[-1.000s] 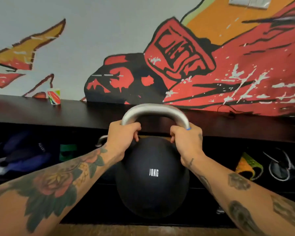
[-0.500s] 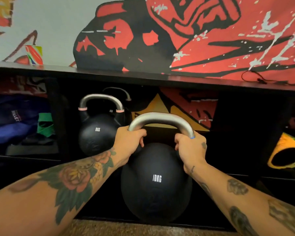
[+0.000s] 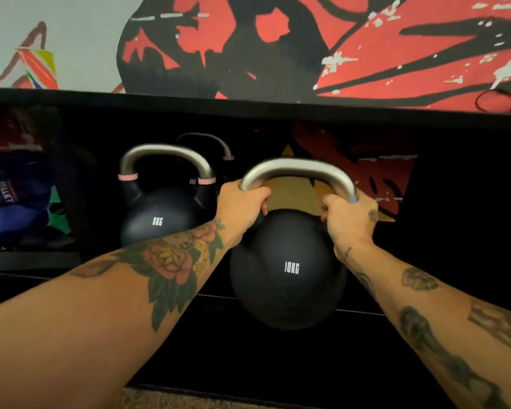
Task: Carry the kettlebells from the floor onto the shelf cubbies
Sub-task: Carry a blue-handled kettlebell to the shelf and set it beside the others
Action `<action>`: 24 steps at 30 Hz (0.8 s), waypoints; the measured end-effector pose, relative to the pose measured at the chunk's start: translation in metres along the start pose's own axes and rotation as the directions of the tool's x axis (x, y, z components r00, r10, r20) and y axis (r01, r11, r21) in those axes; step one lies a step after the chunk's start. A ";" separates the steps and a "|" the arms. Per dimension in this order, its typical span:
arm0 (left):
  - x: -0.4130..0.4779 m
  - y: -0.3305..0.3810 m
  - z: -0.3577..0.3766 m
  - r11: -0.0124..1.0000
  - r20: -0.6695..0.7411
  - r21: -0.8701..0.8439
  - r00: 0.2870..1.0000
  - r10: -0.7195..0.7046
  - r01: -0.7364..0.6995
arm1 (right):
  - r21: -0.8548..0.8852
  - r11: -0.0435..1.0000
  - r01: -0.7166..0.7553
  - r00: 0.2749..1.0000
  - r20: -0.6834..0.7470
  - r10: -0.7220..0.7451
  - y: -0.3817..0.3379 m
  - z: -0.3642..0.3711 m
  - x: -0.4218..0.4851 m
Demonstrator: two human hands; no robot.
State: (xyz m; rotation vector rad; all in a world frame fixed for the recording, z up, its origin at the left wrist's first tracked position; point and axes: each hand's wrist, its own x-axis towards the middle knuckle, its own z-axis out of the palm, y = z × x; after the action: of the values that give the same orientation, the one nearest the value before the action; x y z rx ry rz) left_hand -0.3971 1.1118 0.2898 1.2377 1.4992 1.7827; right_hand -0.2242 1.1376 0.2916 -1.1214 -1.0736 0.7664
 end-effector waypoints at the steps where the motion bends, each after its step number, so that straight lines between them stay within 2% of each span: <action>1: 0.007 -0.005 0.001 1.000 -0.008 0.001 1.000 0.010 -0.010 | 0.002 1.000 0.001 1.000 0.003 -0.001 0.006 0.006 0.007; 5: 0.027 -0.013 0.006 0.999 -0.009 0.003 0.999 0.033 -0.033 | -0.019 1.000 0.013 0.999 0.033 -0.013 0.017 0.020 0.024; 8: 0.022 -0.015 0.008 0.998 0.060 -0.025 0.997 -0.053 0.055 | -0.060 0.998 -0.002 0.997 0.076 0.006 0.015 0.019 0.029; 11: -0.011 -0.030 0.002 0.975 0.138 0.058 0.966 -0.220 0.214 | -0.194 0.970 -0.150 0.966 0.181 0.185 0.030 0.004 0.010; 13: -0.028 -0.040 0.000 0.956 0.152 0.097 0.945 -0.289 0.277 | -0.214 0.952 -0.219 0.920 0.281 0.275 0.047 -0.009 -0.018; 15: -0.027 -0.046 0.002 0.952 0.139 0.077 0.942 -0.306 0.298 | -0.168 0.951 -0.260 0.902 0.309 0.301 0.059 -0.009 -0.031; 17: -0.015 -0.046 0.006 0.951 0.140 0.072 0.941 -0.309 0.301 | -0.158 0.959 -0.237 0.917 0.289 0.274 0.062 -0.003 -0.023; 24: 0.042 -0.055 0.028 0.941 0.119 0.140 0.939 -0.324 0.307 | -0.219 0.945 -0.244 0.889 0.338 0.308 0.071 0.027 0.040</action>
State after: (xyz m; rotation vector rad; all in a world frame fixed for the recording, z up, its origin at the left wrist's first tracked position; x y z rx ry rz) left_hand -0.4014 1.1752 0.2509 1.0792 1.6373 1.3866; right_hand -0.2345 1.2033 0.2366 -1.3292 -1.3290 1.1643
